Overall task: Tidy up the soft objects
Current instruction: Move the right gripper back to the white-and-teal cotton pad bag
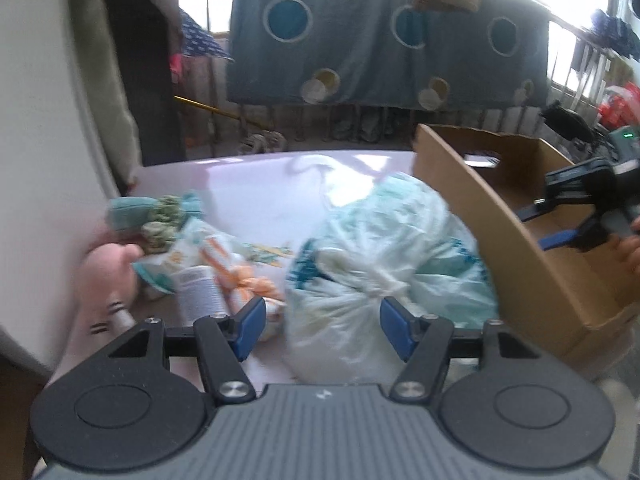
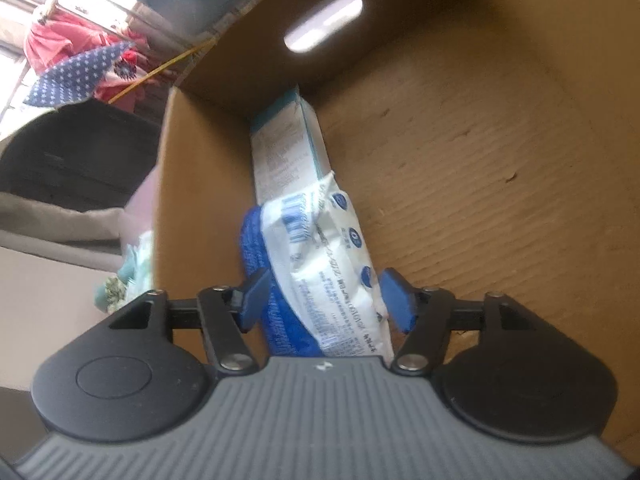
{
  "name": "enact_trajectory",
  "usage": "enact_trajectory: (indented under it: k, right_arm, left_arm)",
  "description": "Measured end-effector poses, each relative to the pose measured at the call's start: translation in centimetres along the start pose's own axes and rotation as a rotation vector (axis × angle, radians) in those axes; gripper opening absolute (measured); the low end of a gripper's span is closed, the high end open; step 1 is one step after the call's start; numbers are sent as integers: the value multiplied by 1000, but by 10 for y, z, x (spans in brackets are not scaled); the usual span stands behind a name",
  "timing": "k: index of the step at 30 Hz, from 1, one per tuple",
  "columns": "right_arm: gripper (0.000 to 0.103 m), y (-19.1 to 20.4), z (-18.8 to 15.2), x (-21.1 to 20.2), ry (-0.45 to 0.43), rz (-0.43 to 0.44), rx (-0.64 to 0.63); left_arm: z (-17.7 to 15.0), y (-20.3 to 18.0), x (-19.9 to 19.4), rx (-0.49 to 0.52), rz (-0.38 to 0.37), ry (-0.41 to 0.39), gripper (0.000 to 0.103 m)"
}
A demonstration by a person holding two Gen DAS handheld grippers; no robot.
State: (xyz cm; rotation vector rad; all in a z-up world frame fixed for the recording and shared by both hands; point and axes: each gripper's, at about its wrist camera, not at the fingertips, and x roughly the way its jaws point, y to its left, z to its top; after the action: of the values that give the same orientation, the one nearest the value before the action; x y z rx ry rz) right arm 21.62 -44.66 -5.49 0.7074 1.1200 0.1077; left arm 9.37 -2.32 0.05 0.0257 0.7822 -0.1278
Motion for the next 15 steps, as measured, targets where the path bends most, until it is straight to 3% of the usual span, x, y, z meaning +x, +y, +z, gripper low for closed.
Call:
enact_trajectory:
  k: [4,8,12,15]
  right_arm:
    - [64,21,3,-27,-62,17,-35]
    - [64,64,2,-43,-83,108,-87]
    - [65,121,-10,-32,-39,191,-186]
    - [65,166,-25,-5,42,241,-260]
  left_arm:
    - [-5,24,-9,-39,64,-41,64]
    - [-11,48,-17,-79,125,-88,64]
    - [-20,65,-15,-109,165,-90,64]
    - [-25,78,-9,-153,162,-79,63]
